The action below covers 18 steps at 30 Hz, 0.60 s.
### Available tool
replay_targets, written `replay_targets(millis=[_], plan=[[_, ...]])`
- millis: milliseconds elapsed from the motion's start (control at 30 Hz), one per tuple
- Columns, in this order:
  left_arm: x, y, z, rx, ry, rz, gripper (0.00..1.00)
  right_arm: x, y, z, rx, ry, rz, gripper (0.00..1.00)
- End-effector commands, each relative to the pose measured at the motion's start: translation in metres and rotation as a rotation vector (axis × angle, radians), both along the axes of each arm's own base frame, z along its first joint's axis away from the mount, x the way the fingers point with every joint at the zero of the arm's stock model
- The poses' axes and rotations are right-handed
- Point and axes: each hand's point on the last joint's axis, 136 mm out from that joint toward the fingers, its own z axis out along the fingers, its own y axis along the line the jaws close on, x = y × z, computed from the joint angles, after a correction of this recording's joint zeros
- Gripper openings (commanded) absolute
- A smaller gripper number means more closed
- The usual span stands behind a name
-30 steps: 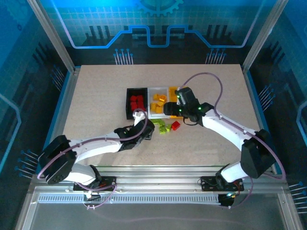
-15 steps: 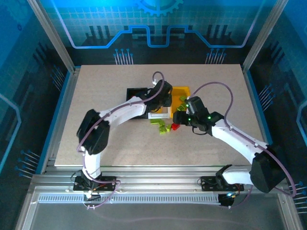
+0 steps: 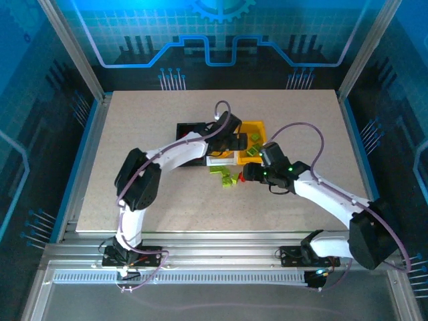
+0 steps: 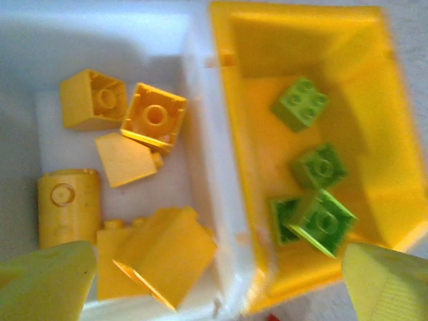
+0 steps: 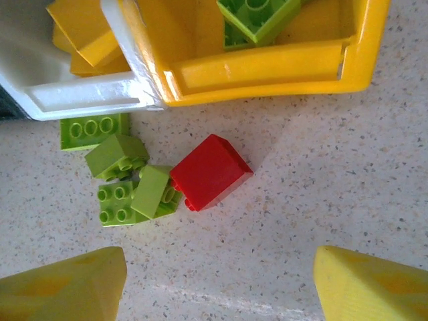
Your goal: Sort the legos into containers by color
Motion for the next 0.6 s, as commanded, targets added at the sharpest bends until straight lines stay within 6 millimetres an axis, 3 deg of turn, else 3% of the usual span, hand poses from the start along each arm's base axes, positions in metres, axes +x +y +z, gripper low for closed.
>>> replay_targets(millis=[0,167,367,567], plan=[[-0.024,-0.009,0.068,-0.116,-0.118,-0.048,0.99,0.002,0.016,-0.003,0.006,0.011,0.014,0.75],[-0.065,0.017,0.079,-0.165,-0.156,-0.052,0.99,0.008,0.018,-0.019,-0.032,0.045,-0.054,0.73],[-0.108,0.053,0.055,-0.143,-0.138,-0.028,0.99,0.033,0.029,-0.026,0.012,0.056,-0.185,0.75],[-0.135,0.081,0.043,-0.164,-0.13,0.004,0.99,0.052,0.033,-0.037,0.021,0.095,-0.278,0.75]])
